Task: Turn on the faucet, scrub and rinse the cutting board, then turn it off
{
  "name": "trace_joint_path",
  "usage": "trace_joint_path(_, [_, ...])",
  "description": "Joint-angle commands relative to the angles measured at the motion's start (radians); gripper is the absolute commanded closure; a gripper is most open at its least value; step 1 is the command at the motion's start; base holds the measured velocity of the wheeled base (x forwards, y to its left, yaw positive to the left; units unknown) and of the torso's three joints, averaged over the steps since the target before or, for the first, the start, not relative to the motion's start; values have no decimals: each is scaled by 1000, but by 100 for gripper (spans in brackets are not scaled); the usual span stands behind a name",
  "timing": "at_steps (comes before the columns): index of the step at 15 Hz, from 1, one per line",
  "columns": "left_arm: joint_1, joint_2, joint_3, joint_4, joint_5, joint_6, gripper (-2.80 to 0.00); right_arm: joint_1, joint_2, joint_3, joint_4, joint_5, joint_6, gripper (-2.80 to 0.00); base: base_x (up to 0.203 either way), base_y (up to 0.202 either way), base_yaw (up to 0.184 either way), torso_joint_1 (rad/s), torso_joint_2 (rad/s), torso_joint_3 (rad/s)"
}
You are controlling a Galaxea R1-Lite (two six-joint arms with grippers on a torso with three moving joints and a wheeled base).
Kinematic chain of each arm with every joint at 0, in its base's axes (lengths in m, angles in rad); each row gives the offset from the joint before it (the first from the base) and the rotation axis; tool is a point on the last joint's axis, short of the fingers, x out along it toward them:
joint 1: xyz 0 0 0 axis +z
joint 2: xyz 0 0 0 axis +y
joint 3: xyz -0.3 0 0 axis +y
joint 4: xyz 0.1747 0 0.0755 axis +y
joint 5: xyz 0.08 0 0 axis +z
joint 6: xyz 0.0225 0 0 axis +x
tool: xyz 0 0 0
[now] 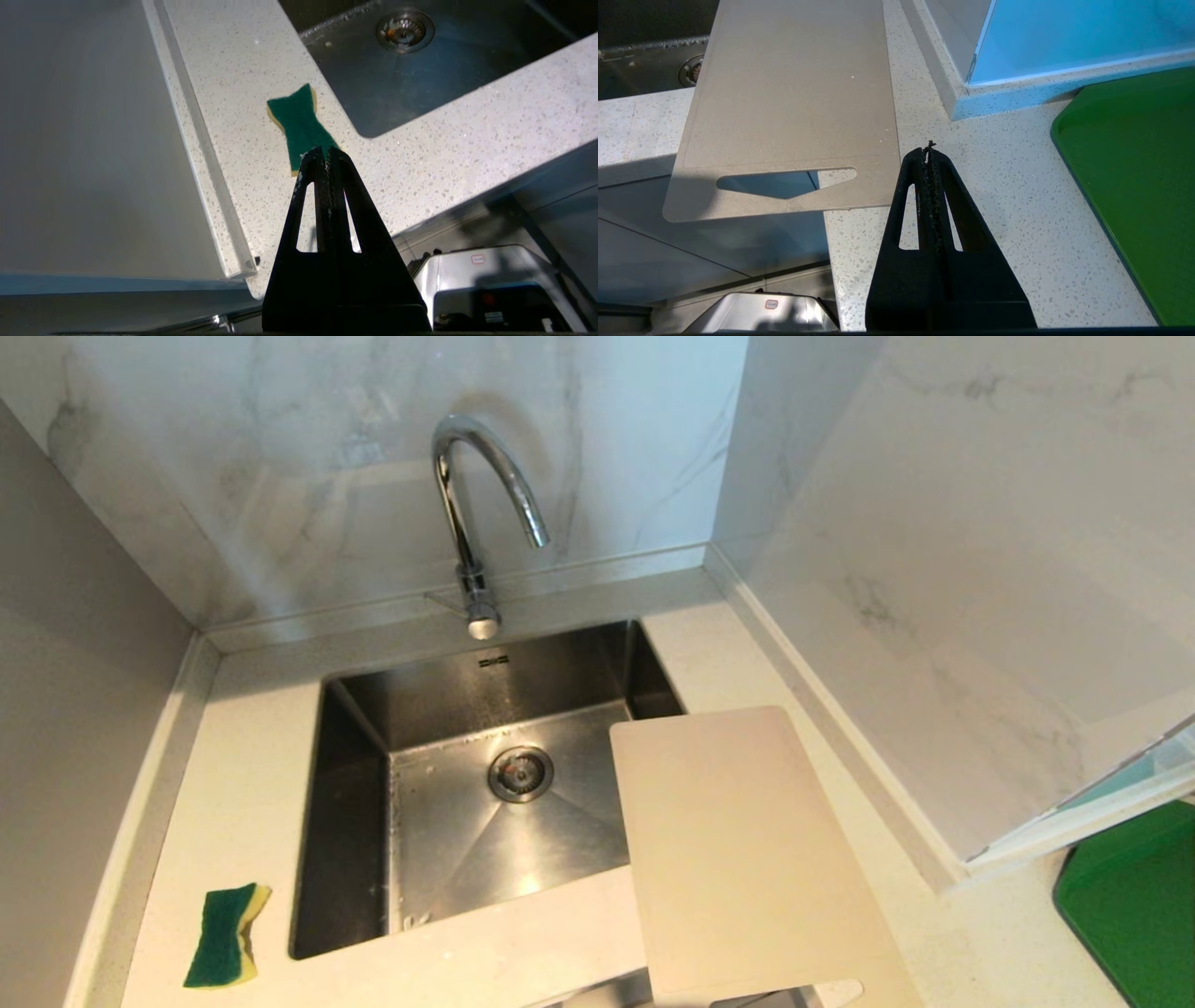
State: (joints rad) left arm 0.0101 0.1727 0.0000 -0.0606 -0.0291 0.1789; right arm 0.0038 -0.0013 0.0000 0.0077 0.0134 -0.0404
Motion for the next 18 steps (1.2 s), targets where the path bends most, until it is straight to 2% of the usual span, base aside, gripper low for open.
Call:
trace_joint_path(1, [-5, -86, 4, 3, -1, -2, 0, 1, 1, 2, 0, 0, -1, 0, 0, 0, 0, 0, 0, 0])
trace_joint_path(3, [-6, -171, 3, 48, -3, -14, 0, 1, 1, 2, 0, 0, -1, 0, 0, 0, 0, 0, 0, 0])
trace_joint_path(10, [-7, -175, 3, 56, 22, -163, 0, 1, 1, 2, 0, 0, -1, 0, 0, 0, 0, 0, 0, 0])
trace_joint_path(18, [-7, -174, 2, 58, 26, -167, 0, 1, 1, 2, 0, 0, -1, 0, 0, 0, 0, 0, 0, 0])
